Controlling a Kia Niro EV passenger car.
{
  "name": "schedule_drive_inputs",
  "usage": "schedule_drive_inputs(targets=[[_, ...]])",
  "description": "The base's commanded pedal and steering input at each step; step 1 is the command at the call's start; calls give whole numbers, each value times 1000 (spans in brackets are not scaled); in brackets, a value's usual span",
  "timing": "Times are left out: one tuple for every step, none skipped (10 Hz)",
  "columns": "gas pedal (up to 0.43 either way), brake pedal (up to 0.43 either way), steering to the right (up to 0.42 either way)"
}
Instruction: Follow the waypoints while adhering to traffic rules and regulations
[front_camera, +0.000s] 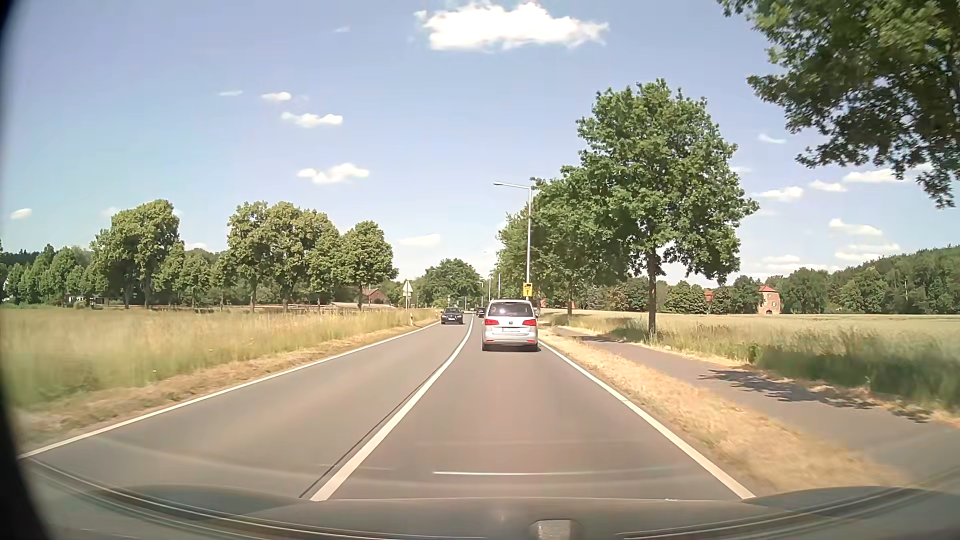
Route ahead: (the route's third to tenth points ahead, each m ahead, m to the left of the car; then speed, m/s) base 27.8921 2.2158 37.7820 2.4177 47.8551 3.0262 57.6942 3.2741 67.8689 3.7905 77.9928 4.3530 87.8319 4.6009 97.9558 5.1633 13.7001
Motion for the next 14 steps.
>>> schedule_drive_inputs(targets=[[0, 30, -10], [0, 30, -10], [0, 30, -10], [0, 30, -9], [0, 30, -10], [0, 30, -10], [0, 30, -10], [0, 30, -9], [0, 30, -9], [0, 30, -9], [0, 30, -6], [0, 30, -5], [0, 30, -3], [0, 30, -1]])
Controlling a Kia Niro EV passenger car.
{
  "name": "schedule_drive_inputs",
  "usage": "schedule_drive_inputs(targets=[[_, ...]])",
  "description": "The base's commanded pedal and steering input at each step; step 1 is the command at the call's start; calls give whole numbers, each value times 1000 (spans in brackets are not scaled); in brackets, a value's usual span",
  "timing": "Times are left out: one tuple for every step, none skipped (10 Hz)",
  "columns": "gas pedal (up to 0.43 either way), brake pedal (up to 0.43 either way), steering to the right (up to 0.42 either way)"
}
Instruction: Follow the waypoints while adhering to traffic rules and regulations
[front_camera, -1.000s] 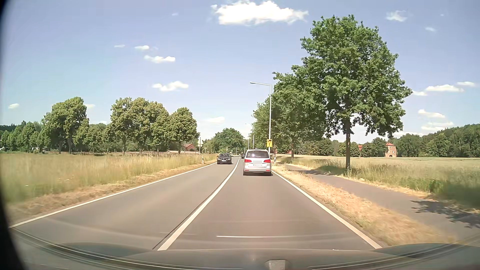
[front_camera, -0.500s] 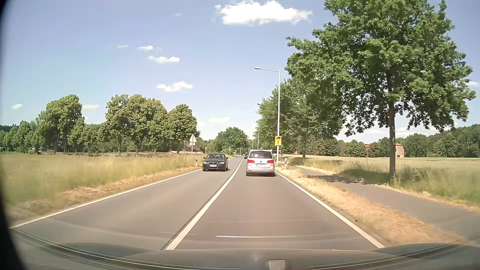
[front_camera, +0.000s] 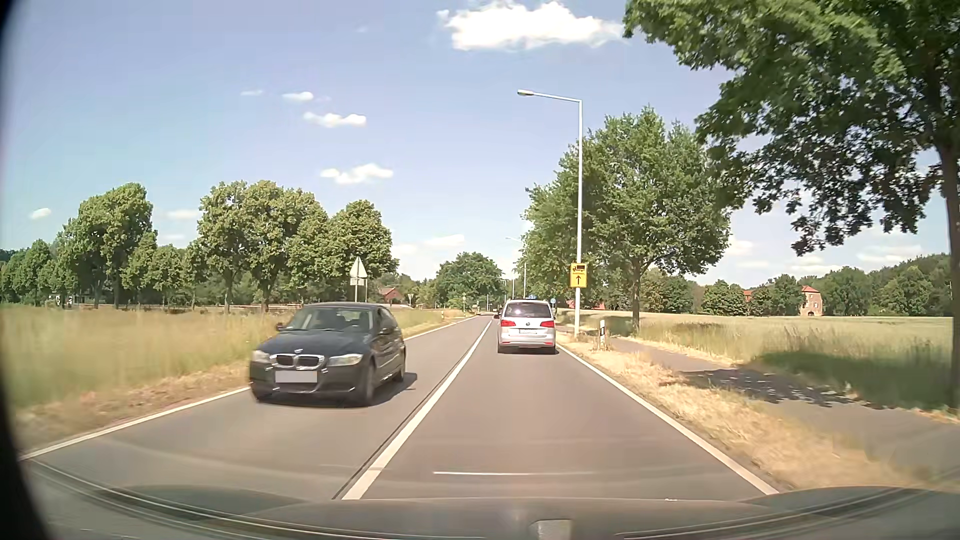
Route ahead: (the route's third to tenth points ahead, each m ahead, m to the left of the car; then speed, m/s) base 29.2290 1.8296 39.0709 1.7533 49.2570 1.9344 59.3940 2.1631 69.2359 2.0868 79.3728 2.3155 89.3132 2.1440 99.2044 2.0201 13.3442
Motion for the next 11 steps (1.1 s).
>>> schedule_drive_inputs(targets=[[0, 30, 1], [0, 30, 1], [0, 30, 1], [0, 30, 1], [0, 30, 0], [0, 30, 0], [8, 30, 1], [8, 30, 1], [8, 30, 1], [8, 30, 1], [8, 30, 0]])
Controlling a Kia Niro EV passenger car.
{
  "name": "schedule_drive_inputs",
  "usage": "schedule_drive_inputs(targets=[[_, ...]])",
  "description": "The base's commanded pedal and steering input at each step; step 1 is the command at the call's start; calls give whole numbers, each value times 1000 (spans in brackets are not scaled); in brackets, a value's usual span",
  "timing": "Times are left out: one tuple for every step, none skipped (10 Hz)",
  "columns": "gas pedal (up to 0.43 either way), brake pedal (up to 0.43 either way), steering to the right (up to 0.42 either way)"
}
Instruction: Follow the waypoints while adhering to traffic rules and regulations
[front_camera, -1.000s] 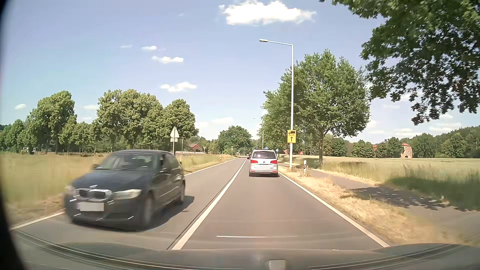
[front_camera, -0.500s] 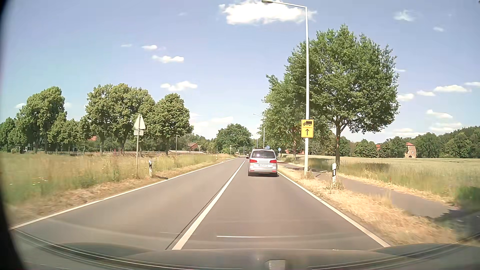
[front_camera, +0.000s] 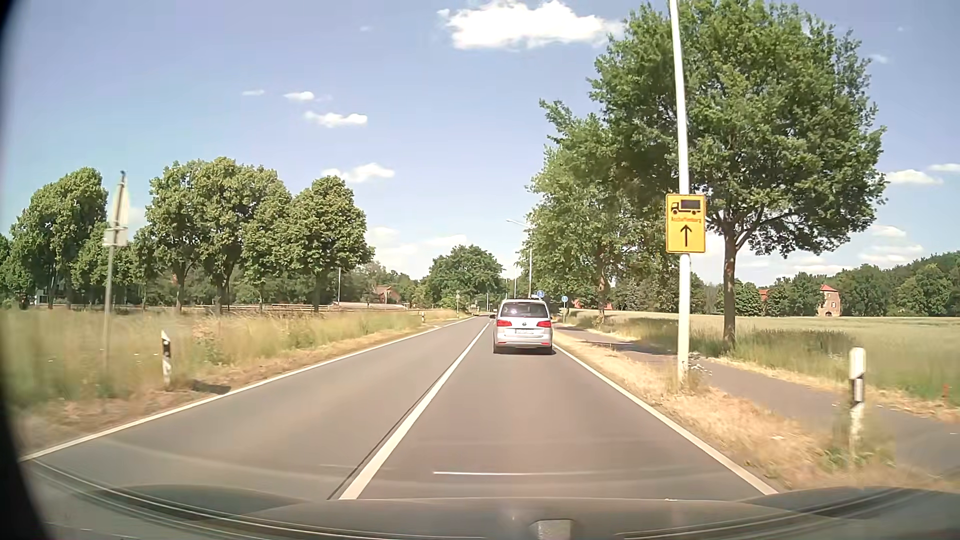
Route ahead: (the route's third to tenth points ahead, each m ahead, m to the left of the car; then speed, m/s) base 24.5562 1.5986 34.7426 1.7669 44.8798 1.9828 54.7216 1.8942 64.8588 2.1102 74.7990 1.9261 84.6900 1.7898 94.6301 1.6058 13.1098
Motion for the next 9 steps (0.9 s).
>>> schedule_drive_inputs(targets=[[8, 30, 0], [8, 30, 0], [8, 30, 0], [8, 30, 0], [8, 30, 0], [8, 30, 0], [8, 30, 0], [20, 30, 0], [20, 30, 0]])
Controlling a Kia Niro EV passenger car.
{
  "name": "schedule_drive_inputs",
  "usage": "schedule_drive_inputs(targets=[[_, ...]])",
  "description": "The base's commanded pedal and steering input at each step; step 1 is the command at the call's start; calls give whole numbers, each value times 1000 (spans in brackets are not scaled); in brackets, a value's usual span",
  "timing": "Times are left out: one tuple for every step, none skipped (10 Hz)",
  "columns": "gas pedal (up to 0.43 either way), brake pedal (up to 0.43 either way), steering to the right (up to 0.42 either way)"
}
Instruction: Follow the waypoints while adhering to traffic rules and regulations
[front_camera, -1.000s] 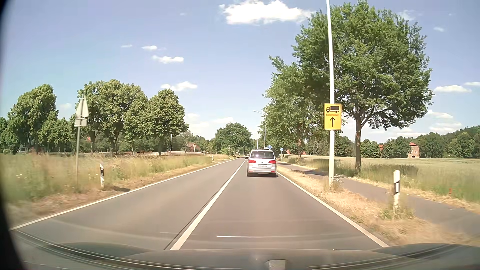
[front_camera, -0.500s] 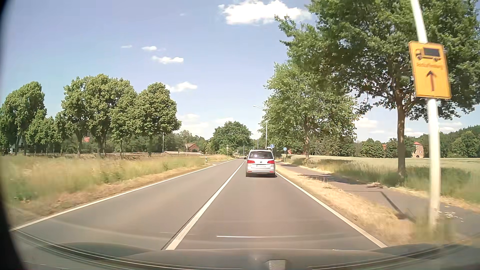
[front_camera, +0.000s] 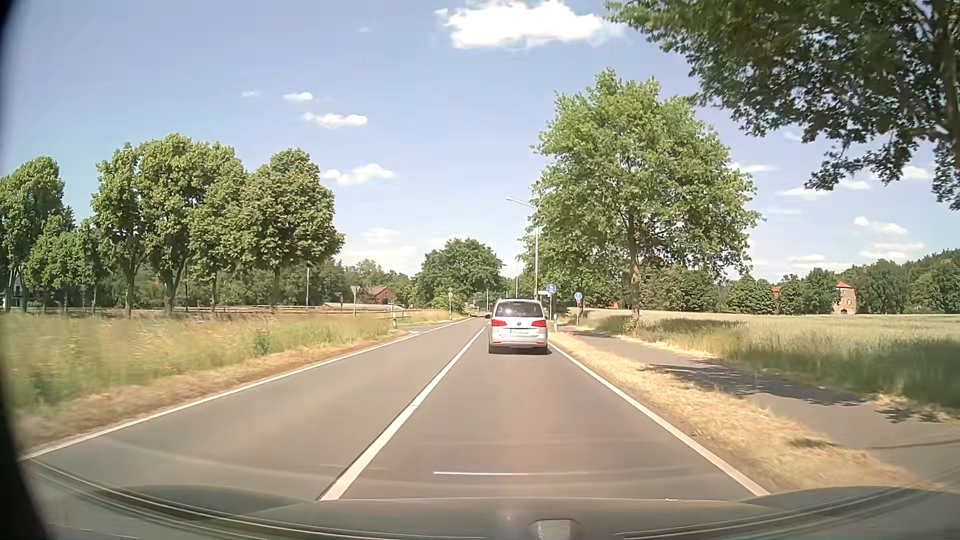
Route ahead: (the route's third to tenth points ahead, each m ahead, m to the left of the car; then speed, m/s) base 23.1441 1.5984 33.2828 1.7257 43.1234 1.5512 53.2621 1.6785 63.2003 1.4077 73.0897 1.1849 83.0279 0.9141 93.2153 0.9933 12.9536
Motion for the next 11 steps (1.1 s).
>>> schedule_drive_inputs(targets=[[20, 30, 0], [28, 30, 0], [28, 30, 0], [28, 30, 0], [28, 30, 1], [28, 30, 0], [28, 30, 0], [28, 30, 1], [28, 30, 1], [28, 30, 0], [28, 30, 1]])
